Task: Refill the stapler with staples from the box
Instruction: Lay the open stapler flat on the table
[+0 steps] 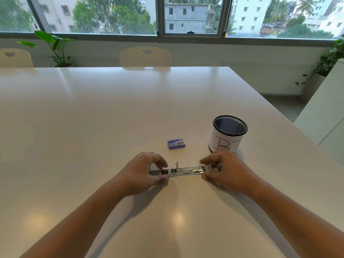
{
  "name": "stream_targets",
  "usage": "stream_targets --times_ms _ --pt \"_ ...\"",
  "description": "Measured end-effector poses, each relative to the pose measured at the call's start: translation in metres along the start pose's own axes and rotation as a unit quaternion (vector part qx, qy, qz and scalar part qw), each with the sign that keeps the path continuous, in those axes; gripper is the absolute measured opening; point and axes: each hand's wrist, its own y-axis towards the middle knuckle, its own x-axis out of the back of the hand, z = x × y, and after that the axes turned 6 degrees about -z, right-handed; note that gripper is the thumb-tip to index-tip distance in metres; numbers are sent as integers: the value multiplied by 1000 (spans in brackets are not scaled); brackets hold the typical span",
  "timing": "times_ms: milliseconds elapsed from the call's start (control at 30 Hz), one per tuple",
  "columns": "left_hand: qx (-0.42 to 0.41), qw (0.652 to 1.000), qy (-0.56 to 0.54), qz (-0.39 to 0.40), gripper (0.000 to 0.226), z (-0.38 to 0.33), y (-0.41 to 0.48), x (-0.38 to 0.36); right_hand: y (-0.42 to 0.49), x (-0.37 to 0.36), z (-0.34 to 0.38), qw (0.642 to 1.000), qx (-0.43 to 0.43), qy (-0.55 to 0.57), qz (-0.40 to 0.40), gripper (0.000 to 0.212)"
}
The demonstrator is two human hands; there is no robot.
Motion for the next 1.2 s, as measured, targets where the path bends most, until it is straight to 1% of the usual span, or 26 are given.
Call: stream_targets --times_ms 33,100,200,267,333,400,533,633,667,733,800,833,867,933,1000,1067,1200 --pt "-4 1000 -7 4 28 2 -1 4 -5 0 1 1000 1 -8 -22 38" --pt "-8 1000 -25 2 29 6 -1 12 -18 -2 2 998 4 -10 -64 40" --pt "6 998 -59 -13 22 13 5 22 -42 -6 6 995 -4 21 -101 34" --pt "16 998 -53 -41 17 16 14 23 -56 -8 7 992 -21 51 -113 28" --pt "13 997 -23 -75 14 18 25 20 -64 -10 6 989 -42 81 -114 26" --pt "0 995 13 -98 19 18 38 15 -65 -11 5 988 -47 95 -113 24" --pt "-8 991 68 -118 42 20 64 2 -64 -13 4 986 -37 104 -121 24" --pt "3 990 98 -105 55 19 79 -7 -65 -15 4 987 -15 105 -121 23" --pt "6 990 105 -98 54 19 81 -9 -65 -15 3 987 -9 104 -122 22" --pt "1 989 116 -96 44 19 84 -12 -64 -16 2 987 0 101 -127 20" --pt "-9 986 118 -119 31 21 83 -13 -64 -17 2 987 4 98 -130 20" --pt "-15 984 119 -131 30 22 82 -14 -64 -17 2 987 7 97 -130 19" --pt "-22 983 122 -136 35 22 81 -14 -63 -18 2 987 9 96 -131 19" --pt "-28 985 117 -126 51 23 80 -16 -63 -18 2 987 14 91 -131 19" --pt "-23 990 93 -105 57 22 81 -17 -62 -19 2 987 17 88 -130 19" --pt "-28 991 85 -103 48 20 82 -20 -62 -20 2 987 18 91 -128 19" --pt "-48 982 85 -163 29 16 78 -24 -62 -20 1 986 21 95 -132 18"
